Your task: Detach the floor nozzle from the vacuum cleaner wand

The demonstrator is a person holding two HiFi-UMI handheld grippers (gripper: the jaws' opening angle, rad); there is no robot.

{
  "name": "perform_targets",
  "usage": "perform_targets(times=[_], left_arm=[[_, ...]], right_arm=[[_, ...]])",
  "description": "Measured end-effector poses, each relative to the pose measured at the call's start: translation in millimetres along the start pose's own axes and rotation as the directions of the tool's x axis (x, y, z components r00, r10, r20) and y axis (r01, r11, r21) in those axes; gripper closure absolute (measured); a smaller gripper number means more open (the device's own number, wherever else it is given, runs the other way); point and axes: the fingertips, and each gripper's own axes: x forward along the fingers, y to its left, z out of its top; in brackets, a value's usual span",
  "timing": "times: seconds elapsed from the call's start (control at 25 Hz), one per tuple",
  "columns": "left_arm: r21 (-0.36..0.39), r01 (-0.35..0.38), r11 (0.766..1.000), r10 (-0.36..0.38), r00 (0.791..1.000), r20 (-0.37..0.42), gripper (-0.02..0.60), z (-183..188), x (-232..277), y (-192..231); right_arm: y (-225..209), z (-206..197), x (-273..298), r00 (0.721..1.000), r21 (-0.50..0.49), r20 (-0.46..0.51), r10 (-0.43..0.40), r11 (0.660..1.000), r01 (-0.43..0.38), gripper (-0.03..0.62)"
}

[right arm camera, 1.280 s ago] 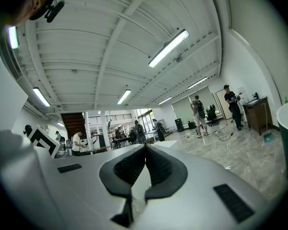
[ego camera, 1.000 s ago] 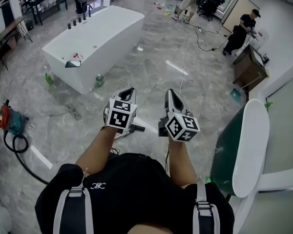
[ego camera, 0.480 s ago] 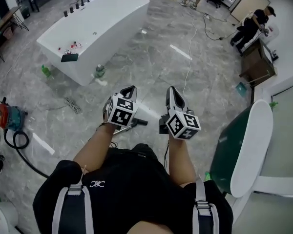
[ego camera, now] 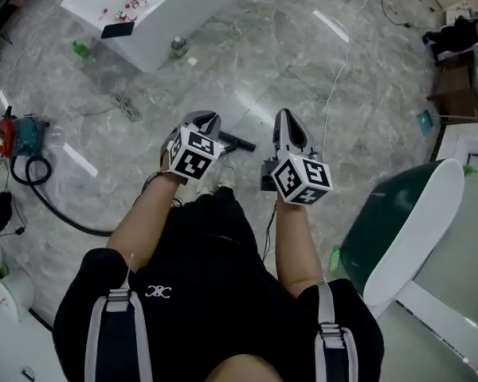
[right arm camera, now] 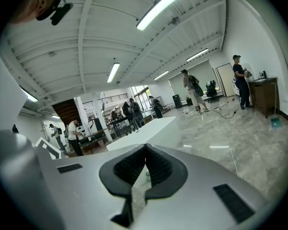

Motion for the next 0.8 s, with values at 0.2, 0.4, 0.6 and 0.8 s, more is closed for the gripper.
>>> perform_targets(times=[0.2, 0.4, 0.6, 0.8], left_arm=[[-0.039, 0.011, 0.999, -0.017, 0.988, -0.157, 0.569, -84.1, 52.8, 2.1], [-0.076, 0.075, 0.994, -0.091, 0.966, -0.243, 0.569, -175.6, 152.6, -5.7], [0.062, 0.113, 0.992, -0.085, 0.935, -0.345, 0.442, -306.5, 262.7, -13.6], [0.155, 0.217, 0.964, -0.100, 0.833, -0.544, 0.356, -465.8, 346.2, -27.1]], right_arm=[[-20.8, -34.0, 45.1, 0.999, 0.058, -0.030, 0.025, 0.998, -0.023, 0.579], [-72.9, -118.9, 81.4, 0.999, -0.048, -0.041, 0.010, 0.999, -0.012, 0.579], [-125.2, -267.7, 120.8, 0.984, 0.016, -0.176, 0.034, 0.999, -0.032, 0.579], [-155.4, -394.4, 149.6, 0.960, 0.107, -0.263, 0.098, 0.992, -0.072, 0.579]])
